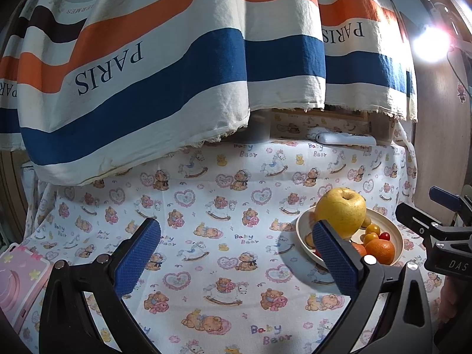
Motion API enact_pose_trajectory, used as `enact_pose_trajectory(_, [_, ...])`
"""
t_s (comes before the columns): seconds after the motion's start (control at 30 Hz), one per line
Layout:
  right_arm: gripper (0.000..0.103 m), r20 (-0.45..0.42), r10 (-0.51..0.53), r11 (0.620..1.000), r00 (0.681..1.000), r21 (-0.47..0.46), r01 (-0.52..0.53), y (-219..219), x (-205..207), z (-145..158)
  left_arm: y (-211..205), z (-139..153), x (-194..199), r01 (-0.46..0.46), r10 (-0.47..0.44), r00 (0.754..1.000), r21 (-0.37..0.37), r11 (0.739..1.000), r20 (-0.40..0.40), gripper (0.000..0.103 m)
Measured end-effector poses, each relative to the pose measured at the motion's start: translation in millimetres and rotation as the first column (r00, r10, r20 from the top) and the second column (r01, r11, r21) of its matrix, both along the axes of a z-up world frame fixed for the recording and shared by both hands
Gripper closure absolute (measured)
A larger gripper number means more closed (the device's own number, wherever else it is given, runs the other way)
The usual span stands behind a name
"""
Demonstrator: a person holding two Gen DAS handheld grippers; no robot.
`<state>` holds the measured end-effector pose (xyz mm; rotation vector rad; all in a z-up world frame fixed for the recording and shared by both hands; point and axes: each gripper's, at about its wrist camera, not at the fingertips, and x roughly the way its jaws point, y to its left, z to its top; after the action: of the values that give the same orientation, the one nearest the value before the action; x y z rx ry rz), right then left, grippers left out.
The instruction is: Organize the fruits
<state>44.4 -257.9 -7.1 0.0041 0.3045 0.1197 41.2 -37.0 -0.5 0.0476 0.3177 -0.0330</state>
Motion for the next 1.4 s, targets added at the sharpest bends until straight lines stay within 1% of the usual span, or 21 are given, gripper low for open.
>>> enact_pose_trajectory(0.27, [0.0,-0.004,0.004,1.0,1.0,-0.004,-0.004,1.4,1.1,-0.4,1.1,0.1,-0.3,-0.016,0.016,1.0,-0.008,1.0,-0.005,0.001])
enact_pose_trajectory(1.4, [0.0,-0.012,0.006,1.0,1.0,-0.008,-0.006,1.8,2.3,-2.3,1.8,-1.0,0.4,-0.013,0.012,1.0,-0.008,1.0,-0.005,0.001])
